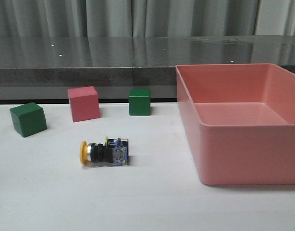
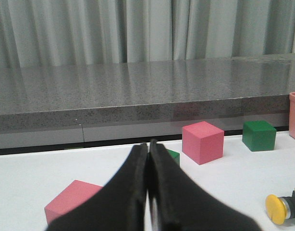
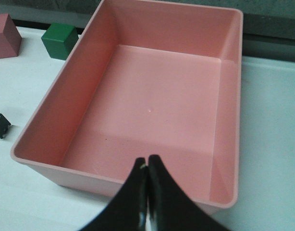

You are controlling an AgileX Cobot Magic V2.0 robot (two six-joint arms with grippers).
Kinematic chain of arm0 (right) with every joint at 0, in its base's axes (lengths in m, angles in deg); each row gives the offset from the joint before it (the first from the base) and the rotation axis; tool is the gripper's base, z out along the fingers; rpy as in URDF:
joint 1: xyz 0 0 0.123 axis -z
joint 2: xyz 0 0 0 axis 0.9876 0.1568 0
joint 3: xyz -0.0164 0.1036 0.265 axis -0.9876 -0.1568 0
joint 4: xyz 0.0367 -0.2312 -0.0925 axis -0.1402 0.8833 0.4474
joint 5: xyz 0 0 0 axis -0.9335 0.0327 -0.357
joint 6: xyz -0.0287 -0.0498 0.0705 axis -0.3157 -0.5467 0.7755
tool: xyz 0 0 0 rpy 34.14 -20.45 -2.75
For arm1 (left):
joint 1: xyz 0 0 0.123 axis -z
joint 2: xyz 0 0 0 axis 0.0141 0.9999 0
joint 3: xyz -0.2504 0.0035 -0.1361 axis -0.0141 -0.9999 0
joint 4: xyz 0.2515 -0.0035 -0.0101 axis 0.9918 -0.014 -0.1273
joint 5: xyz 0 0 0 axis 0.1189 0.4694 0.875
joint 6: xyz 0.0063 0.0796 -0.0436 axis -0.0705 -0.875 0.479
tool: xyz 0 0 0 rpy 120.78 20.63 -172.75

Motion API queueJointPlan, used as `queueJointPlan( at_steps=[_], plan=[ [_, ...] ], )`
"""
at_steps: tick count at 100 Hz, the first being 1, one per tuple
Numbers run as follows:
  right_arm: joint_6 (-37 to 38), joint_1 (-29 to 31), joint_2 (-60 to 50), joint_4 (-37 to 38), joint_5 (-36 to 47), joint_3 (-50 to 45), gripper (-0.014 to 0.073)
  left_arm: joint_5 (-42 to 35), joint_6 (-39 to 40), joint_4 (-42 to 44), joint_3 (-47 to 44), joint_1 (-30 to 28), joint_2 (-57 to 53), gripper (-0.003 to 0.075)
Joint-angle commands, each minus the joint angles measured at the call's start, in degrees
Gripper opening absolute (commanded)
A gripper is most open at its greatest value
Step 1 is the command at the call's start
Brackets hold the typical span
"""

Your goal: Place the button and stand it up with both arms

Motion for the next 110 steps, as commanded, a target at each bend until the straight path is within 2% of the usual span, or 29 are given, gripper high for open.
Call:
queueJointPlan(
  at_steps=[1,18,37,47,60,76,83,92,102,110],
  plan=[
    [0.30,0.26,-5.05,-1.12,6.46,-2.21,-0.0062,-5.99,0.33,-0.67,-2.55,-0.13,-1.81,-0.0020],
    [0.30,0.26,-10.38,-1.12,7.28,-4.62,-0.0062,-9.13,0.33,-6.46,-2.55,-0.13,-1.81,-0.0019],
    [0.30,0.26,-10.53,-1.12,7.73,-4.62,-0.0062,-11.79,0.33,-22.69,-2.43,-0.13,-1.81,-0.0020],
    [0.30,0.26,-10.53,-1.12,7.73,-4.62,-0.0062,-12.92,0.33,-22.83,-0.99,-0.13,-1.68,-0.0020],
    [0.30,0.26,-10.53,-1.12,7.89,-4.62,-0.0062,-0.35,0.33,-22.91,6.42,-0.13,2.72,-0.0020],
    [0.30,0.26,-10.53,-1.12,8.10,-4.62,-0.0062,17.51,-0.45,-21.77,19.77,-0.13,17.68,-0.0020],
    [0.30,0.26,-10.53,-1.12,8.10,-4.62,-0.0062,24.41,-5.78,-21.88,26.04,-0.13,25.74,-0.0020],
    [0.30,0.26,-10.53,-1.12,8.04,-4.62,-0.0062,31.21,-17.79,-22.43,33.21,0.12,35.40,-0.0020],
    [0.30,0.26,-10.53,-1.12,8.04,-4.62,-0.0062,34.71,-31.20,-25.13,38.50,0.87,43.84,-0.0019],
    [0.30,0.26,-10.53,-1.12,7.98,-4.62,-0.0062,35.09,-42.59,-31.11,40.77,1.53,49.63,-0.0019]
  ],
)
